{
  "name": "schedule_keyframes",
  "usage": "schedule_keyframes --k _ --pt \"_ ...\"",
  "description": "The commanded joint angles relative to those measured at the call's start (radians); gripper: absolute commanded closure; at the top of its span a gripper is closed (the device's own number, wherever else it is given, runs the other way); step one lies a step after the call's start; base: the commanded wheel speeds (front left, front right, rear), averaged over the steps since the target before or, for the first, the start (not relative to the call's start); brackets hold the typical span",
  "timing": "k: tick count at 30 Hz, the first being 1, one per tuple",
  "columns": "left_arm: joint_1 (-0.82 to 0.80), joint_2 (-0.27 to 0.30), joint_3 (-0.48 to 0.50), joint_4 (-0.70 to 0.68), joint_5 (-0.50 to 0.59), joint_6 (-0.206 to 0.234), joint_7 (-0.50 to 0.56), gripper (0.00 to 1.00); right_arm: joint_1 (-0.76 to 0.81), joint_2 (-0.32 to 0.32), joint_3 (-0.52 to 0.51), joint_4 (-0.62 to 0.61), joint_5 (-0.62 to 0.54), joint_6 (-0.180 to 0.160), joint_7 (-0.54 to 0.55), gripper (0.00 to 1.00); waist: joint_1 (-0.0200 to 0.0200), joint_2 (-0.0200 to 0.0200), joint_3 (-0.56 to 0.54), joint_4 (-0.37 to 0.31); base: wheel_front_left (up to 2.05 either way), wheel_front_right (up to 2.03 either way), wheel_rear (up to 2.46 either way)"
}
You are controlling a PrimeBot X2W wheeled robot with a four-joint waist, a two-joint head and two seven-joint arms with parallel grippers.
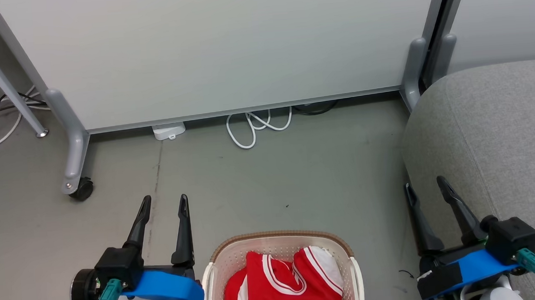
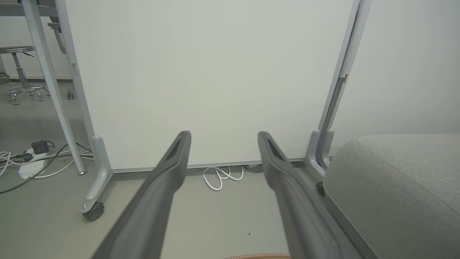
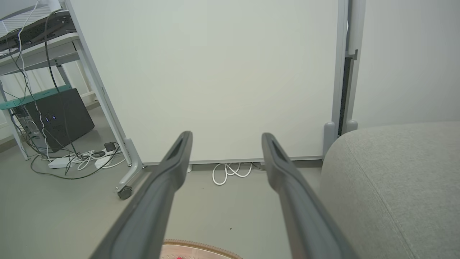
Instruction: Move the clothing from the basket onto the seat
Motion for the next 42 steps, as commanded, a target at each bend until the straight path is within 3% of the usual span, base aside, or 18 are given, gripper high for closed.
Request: schedule_keyframes --k 1,25,42 --pt "-0.012 0.001 0.005 0.005 -0.015 -0.002 -0.005 0.0 0.0 -0.006 -0.002 0.003 0.001 0.002 -0.004 0.0 -0.0001 0.0 -0.002 -0.001 0.0 0.0 0.0" --pt "-0.012 0.001 -0.009 0.019 -0.048 0.005 -0.005 0.0 0.0 -0.006 -0.01 0.028 0.01 0.002 -0.004 0.0 -0.0001 0.0 -0.004 0.002 0.0 0.0 0.0" --pt "-0.145 0.029 -0.103 0.137 0.053 -0.032 -0.005 0.0 -0.055 -0.006 0.011 0.013 -0.009 0.002 -0.004 0.0 -0.0001 0.0 0.074 -0.041 0.0 0.0 0.0"
